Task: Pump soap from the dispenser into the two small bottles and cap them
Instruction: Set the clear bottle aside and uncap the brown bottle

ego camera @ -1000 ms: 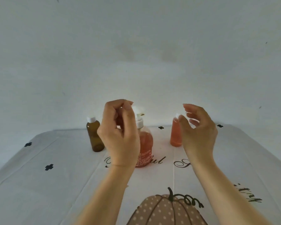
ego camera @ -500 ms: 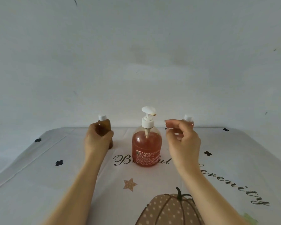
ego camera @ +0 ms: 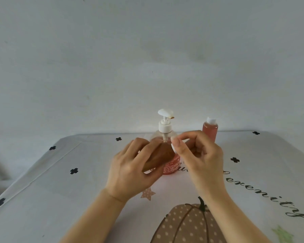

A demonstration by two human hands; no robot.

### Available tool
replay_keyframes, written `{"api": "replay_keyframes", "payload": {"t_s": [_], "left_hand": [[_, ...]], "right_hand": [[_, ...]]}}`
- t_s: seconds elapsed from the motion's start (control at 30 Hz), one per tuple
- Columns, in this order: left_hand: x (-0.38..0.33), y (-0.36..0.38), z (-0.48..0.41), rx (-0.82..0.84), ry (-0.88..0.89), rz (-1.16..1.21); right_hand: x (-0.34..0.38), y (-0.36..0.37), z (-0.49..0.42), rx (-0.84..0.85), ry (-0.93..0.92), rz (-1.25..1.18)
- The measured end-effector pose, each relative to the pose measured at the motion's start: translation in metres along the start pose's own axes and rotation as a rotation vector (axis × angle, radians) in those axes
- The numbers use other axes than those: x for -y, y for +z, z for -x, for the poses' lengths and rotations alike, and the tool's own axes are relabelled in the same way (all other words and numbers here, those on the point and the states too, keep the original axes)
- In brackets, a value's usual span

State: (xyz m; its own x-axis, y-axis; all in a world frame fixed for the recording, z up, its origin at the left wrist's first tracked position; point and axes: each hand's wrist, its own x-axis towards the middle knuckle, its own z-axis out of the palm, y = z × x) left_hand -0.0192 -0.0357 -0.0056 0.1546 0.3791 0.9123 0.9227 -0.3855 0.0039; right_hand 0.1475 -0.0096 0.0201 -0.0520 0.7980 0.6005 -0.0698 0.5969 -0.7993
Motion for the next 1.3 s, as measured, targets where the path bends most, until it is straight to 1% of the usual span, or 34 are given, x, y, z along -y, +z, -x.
{"api": "replay_keyframes", "payload": {"t_s": [0.1, 0.23, 0.3, 0.5, 0.67, 0.73, 0.8, 0.9, 1.0, 1.17, 1.3], "left_hand": [[0.001, 0.001, 0.002, 0.032, -0.014, 0.015], [-0.001, 0.001, 0.003, 0.085, -0.090, 0.055], [0.000, 0.002, 0.004, 0.112, -0.106, 0.059], [0.005, 0.005, 0.004, 0.080, -0.045, 0.056], [0.006, 0.005, 0.006, 0.079, -0.084, 0.065], [0.005, 0.004, 0.004, 0.069, -0.093, 0.060], [0.003, 0.004, 0.002, 0.040, -0.097, 0.063], [0.001, 0.006, 0.001, 0.027, -0.057, 0.046], [0.004, 0.008, 0.002, 0.042, -0.012, 0.022], [0.007, 0.008, 0.002, 0.027, -0.041, 0.050], [0.005, 0.009, 0.002, 0.034, -0.042, 0.052]], "right_hand": [[-0.001, -0.004, -0.003, 0.051, 0.064, 0.029], [-0.008, -0.004, -0.007, 0.123, 0.186, 0.004], [-0.010, -0.004, -0.009, 0.138, 0.212, 0.025], [-0.012, -0.008, -0.012, 0.203, 0.180, 0.030], [-0.011, -0.012, -0.012, 0.267, 0.103, 0.067], [-0.010, -0.012, -0.011, 0.261, 0.071, 0.074], [-0.006, -0.012, -0.010, 0.233, 0.077, 0.062], [-0.003, -0.011, -0.011, 0.211, 0.145, 0.059], [-0.007, -0.012, -0.015, 0.232, 0.220, 0.038], [-0.009, -0.014, -0.016, 0.251, 0.241, -0.014], [-0.011, -0.011, -0.014, 0.243, 0.246, 0.026]]}}
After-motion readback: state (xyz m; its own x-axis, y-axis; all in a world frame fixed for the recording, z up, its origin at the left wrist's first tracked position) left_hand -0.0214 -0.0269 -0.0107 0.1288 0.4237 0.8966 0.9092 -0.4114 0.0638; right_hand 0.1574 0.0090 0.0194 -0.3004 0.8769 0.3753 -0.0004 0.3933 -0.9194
